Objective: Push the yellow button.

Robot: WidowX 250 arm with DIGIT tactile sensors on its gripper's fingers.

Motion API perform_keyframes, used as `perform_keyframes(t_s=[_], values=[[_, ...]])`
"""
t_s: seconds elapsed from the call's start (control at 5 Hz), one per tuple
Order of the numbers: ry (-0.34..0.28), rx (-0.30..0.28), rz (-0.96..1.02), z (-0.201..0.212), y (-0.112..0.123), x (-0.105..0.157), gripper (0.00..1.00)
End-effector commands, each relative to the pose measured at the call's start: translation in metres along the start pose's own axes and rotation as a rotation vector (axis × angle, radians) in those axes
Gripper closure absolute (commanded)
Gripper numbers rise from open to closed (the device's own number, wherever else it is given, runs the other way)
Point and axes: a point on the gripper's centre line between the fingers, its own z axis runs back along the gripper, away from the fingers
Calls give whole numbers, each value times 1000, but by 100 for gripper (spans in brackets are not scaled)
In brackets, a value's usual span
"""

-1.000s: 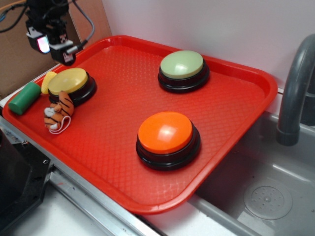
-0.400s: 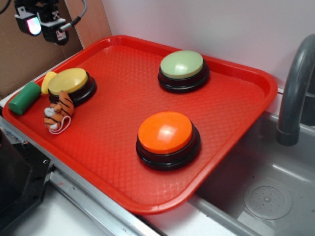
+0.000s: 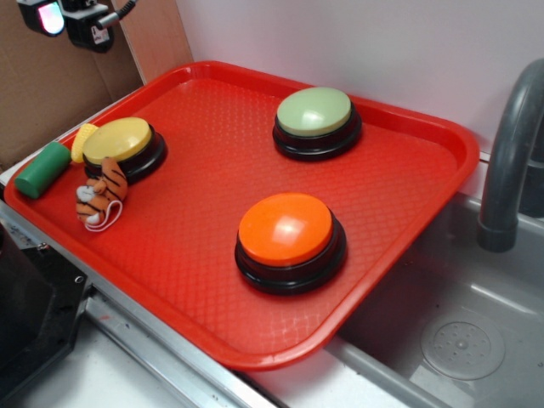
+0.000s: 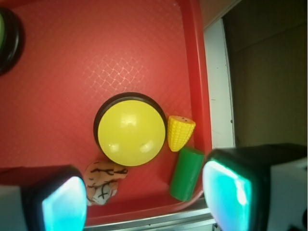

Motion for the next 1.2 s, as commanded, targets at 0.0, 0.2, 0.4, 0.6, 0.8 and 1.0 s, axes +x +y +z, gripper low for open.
perform_keyframes(t_s=[0.0,0.2,0.4,0.6,0.8,1.0], values=[[-80,26,-33,34,-6,11,0],[-81,31,-51,40,-13,17,0],[-75,43,-75,43,-21,23,0],[-73,56,-95,45,-26,27,0],[-76,63,-126,47,-34,33,0],[-70,63,-152,45,-40,39,0]])
